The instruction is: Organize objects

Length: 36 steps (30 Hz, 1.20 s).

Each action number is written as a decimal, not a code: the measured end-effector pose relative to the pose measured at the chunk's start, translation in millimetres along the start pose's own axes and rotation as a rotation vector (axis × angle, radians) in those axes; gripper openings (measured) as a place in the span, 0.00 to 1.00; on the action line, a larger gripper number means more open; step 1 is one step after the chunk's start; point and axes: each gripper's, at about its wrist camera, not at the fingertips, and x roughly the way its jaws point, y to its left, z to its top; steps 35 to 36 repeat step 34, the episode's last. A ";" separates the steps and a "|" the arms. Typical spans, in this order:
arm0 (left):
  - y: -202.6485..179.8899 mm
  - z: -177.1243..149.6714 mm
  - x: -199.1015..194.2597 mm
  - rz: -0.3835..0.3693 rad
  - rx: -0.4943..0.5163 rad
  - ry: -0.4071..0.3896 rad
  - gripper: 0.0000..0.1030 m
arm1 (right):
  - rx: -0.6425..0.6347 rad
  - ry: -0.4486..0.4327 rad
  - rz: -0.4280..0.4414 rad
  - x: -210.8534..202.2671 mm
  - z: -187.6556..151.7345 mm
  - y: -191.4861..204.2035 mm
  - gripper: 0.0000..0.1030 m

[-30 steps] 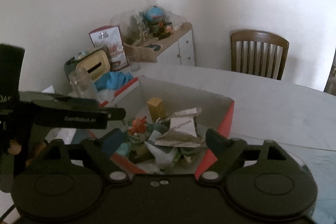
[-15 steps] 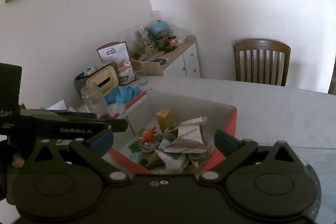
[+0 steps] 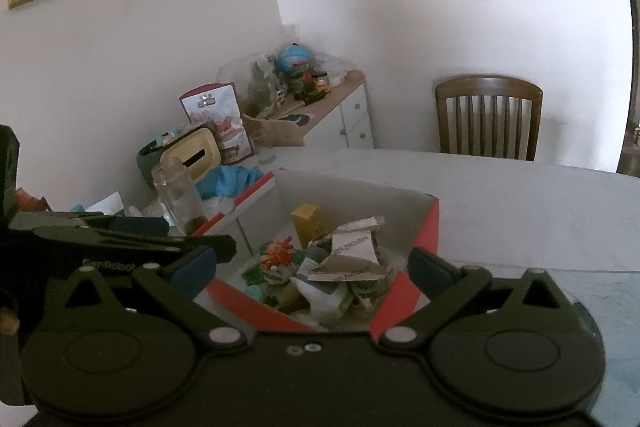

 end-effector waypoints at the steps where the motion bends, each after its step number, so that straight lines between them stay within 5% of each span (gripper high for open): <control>1: -0.8 -0.6 -0.7 0.003 0.001 -0.002 0.95 | 0.002 -0.001 -0.001 -0.9 -0.6 -0.2 0.99; 36: -18.5 -5.0 0.6 0.020 0.012 -0.011 0.95 | 0.069 0.003 -0.080 -16.1 -20.4 -27.5 0.99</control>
